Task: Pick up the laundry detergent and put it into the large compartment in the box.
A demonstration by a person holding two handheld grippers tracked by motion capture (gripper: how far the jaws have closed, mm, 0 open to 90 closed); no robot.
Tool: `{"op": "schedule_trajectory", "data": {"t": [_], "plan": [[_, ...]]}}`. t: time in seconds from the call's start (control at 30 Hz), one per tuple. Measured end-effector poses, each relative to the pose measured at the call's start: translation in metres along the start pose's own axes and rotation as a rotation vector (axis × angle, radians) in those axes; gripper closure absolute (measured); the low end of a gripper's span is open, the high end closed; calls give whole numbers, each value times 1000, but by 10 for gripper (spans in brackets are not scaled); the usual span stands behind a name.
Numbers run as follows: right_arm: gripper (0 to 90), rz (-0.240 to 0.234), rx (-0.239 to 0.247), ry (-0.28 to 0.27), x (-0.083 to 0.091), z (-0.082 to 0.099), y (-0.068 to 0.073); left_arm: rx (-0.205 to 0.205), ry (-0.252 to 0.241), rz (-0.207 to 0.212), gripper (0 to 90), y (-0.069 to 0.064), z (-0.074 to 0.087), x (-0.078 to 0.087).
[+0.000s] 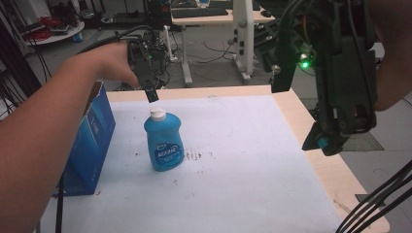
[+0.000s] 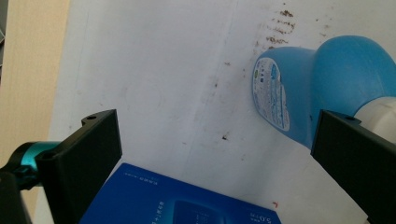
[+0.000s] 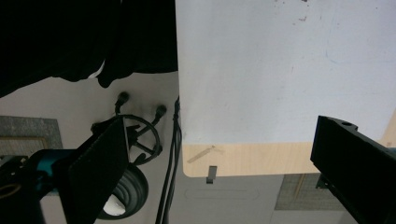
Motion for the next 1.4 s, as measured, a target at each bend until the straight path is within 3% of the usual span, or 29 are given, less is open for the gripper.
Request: {"op": "schedule_trajectory", "data": {"t": [0.37,0.53,0.73,0.83,1.07,1.4], "plan": [[35,-7,5,0,-4,2,0,4,16,1,18,-1,1,-1],[35,-5,-2,-2,-5,2,1,-6,-3,0,18,-6,4,8],[35,1,5,-6,-3,0,1,14,-26,-7,18,-10,10,24],[35,0,9,-17,-3,-3,3,6,-58,28,18,-18,12,34],[35,13,10,-12,0,-3,5,-18,-63,47,18,-34,20,47],[35,14,8,-12,0,-3,6,-24,-33,59,18,-51,30,53]]}}
Point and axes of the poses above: each handheld gripper's, and its own axes: x roughly backward along the jaws, z roughly out of its underside, y roughly to its left, the point moved 6 cm from there along -x, roughly forward along the jaws, and after that the axes turned 6 degrees about x, right-handed, at the moved point
